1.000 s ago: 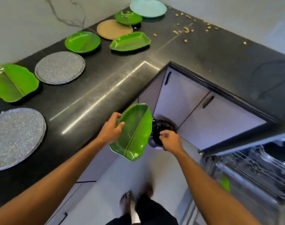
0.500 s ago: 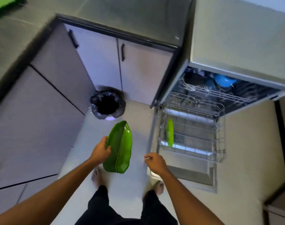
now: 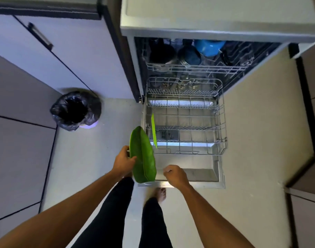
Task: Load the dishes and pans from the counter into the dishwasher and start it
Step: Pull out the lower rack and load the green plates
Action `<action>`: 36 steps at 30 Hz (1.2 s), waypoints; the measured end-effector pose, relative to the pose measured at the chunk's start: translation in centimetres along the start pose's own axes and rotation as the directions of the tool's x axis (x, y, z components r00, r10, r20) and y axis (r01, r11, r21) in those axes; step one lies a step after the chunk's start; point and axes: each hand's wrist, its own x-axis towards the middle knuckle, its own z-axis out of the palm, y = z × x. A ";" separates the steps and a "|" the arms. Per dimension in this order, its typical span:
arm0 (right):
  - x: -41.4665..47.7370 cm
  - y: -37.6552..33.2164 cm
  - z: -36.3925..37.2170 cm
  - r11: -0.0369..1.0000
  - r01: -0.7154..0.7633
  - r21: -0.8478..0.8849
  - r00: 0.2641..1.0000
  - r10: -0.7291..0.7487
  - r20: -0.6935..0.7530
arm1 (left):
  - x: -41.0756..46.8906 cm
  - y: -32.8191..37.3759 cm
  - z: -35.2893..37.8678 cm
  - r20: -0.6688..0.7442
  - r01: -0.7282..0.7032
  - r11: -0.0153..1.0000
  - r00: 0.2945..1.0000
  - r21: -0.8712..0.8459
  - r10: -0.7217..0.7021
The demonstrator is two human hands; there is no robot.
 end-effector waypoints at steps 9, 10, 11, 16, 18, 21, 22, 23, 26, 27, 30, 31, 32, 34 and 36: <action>13.5 4.6 0.6 0.982 0.090 -0.166 0.885 -0.156 -0.439 | 12.9 2.7 8.5 0.053 -0.082 0.992 0.996 0.099 0.077; 14.7 5.0 0.6 0.963 0.101 -0.249 0.861 -0.210 -0.463 | 14.0 2.9 9.1 0.046 -0.097 0.989 0.995 0.113 0.093; 16.4 5.3 0.7 0.939 0.094 -0.331 0.848 -0.249 -0.468 | 15.4 3.0 9.7 0.040 -0.116 0.984 0.993 0.134 0.111; 21.0 6.8 0.8 0.843 -0.017 -0.538 0.868 -0.254 -0.426 | 19.4 3.5 12.4 0.025 -0.203 0.954 0.979 0.222 0.203; 21.7 7.1 0.9 0.842 -0.022 -0.539 0.889 -0.230 -0.395 | 20.4 3.4 13.4 0.009 -0.208 0.943 0.977 0.258 0.213; 21.8 7.2 0.6 0.858 -0.027 -0.513 0.912 -0.189 -0.364 | 21.2 2.9 14.8 -0.034 -0.167 0.942 0.982 0.289 0.185; 21.7 7.0 0.4 0.861 -0.039 -0.508 0.915 -0.173 -0.364 | 21.4 2.9 15.3 -0.049 -0.158 0.938 0.982 0.307 0.182; 21.8 6.9 0.2 0.863 -0.051 -0.503 0.919 -0.156 -0.361 | 21.6 2.9 15.7 -0.064 -0.154 0.932 0.981 0.329 0.185; 21.7 6.7 0.3 0.863 -0.071 -0.500 0.924 -0.132 -0.359 | 22.3 3.1 17.0 -0.103 -0.167 0.916 0.971 0.364 0.218; 21.8 6.7 0.4 0.862 -0.076 -0.502 0.925 -0.128 -0.359 | 22.6 3.3 17.3 -0.108 -0.177 0.909 0.967 0.377 0.233; 22.0 6.7 0.6 0.870 -0.088 -0.486 0.924 -0.111 -0.366 | 23.0 3.8 18.2 -0.127 -0.175 0.882 0.959 0.439 0.253; 22.0 6.7 0.6 0.869 -0.093 -0.486 0.924 -0.107 -0.368 | 22.9 3.9 18.4 -0.130 -0.166 0.874 0.959 0.456 0.250; 22.0 6.6 0.6 0.869 -0.096 -0.485 0.924 -0.104 -0.369 | 22.9 3.9 18.6 -0.134 -0.161 0.866 0.959 0.473 0.251; 21.9 6.6 0.6 0.868 -0.103 -0.485 0.921 -0.101 -0.376 | 22.7 3.8 19.0 -0.152 -0.150 0.857 0.955 0.493 0.255; 21.9 6.5 0.6 0.867 -0.112 -0.486 0.921 -0.092 -0.378 | 22.7 3.4 19.2 -0.159 -0.146 0.846 0.952 0.513 0.261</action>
